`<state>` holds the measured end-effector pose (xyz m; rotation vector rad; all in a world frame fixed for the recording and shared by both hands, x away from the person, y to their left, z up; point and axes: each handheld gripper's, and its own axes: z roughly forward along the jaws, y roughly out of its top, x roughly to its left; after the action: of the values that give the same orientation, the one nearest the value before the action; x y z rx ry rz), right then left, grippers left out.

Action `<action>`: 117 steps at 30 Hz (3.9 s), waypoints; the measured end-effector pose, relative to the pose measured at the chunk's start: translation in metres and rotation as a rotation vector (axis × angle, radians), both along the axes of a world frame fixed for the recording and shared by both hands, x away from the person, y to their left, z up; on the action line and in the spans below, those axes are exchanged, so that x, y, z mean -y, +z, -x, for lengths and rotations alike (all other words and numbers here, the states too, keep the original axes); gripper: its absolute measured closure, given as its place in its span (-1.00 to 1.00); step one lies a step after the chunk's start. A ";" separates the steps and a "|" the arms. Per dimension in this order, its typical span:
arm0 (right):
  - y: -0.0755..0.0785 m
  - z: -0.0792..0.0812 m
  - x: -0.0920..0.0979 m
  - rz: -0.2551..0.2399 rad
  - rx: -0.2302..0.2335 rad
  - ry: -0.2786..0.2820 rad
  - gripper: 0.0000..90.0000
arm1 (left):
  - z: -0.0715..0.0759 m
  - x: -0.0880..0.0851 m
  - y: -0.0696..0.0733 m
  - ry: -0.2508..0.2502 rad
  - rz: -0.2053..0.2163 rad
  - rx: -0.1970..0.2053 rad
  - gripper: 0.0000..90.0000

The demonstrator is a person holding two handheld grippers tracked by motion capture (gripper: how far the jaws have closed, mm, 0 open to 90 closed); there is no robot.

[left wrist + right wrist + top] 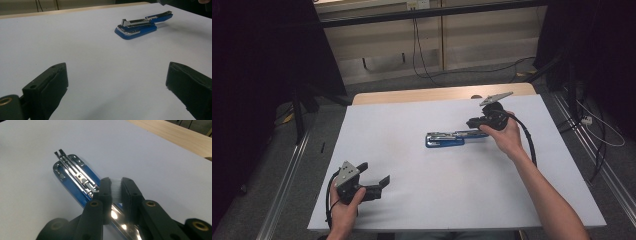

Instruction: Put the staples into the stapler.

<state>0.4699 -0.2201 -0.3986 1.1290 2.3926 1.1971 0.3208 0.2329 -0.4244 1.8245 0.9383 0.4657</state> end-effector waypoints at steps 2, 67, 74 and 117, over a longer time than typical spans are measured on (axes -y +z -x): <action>0.002 0.001 -0.004 -0.002 0.008 0.014 0.76 | 0.000 0.000 0.000 0.000 -0.002 -0.002 -0.90; 0.001 -0.029 -0.099 0.027 0.018 0.272 0.76 | 0.000 0.001 0.000 -0.022 0.005 -0.001 -0.90; -0.003 -0.035 -0.100 0.037 -0.006 0.322 0.76 | 0.000 0.000 0.000 -0.024 0.002 -0.002 -0.90; -0.012 -0.047 -0.100 0.086 0.056 0.513 0.76 | 0.000 0.000 0.000 -0.015 0.003 -0.004 -0.90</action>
<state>0.5168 -0.1199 -0.4103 0.4550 2.7483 1.2224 0.3209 0.2332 -0.4244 1.8289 0.9266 0.4513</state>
